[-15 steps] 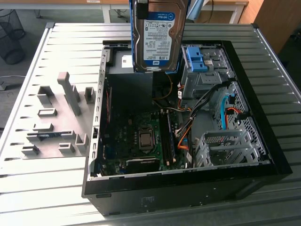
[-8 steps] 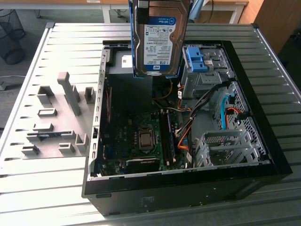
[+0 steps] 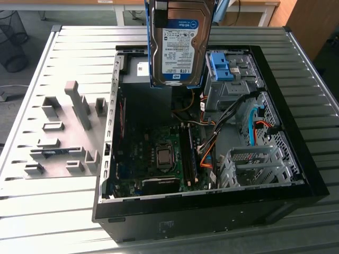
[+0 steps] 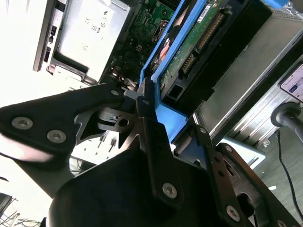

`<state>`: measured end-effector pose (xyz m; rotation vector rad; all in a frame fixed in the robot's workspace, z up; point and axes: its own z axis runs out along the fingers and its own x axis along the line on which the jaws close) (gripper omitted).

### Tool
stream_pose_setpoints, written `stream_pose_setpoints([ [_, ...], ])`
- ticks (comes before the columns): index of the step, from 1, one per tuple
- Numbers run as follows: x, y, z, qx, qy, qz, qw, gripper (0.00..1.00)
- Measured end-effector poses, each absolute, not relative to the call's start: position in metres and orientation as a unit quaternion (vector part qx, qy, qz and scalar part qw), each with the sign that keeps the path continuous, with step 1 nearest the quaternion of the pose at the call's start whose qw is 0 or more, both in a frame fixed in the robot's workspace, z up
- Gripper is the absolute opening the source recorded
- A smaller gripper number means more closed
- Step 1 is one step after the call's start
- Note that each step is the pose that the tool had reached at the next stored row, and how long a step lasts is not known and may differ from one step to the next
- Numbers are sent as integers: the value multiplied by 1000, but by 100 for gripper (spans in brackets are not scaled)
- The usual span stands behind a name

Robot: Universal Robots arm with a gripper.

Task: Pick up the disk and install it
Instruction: 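Pick up the disk, then insert the disk into the insertion slot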

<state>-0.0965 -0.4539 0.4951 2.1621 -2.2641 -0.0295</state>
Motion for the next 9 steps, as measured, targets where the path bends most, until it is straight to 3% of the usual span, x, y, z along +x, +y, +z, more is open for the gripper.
stream_pose_setpoints([
  [9,-96,-454,495,691,-723,-9,5,36],
])
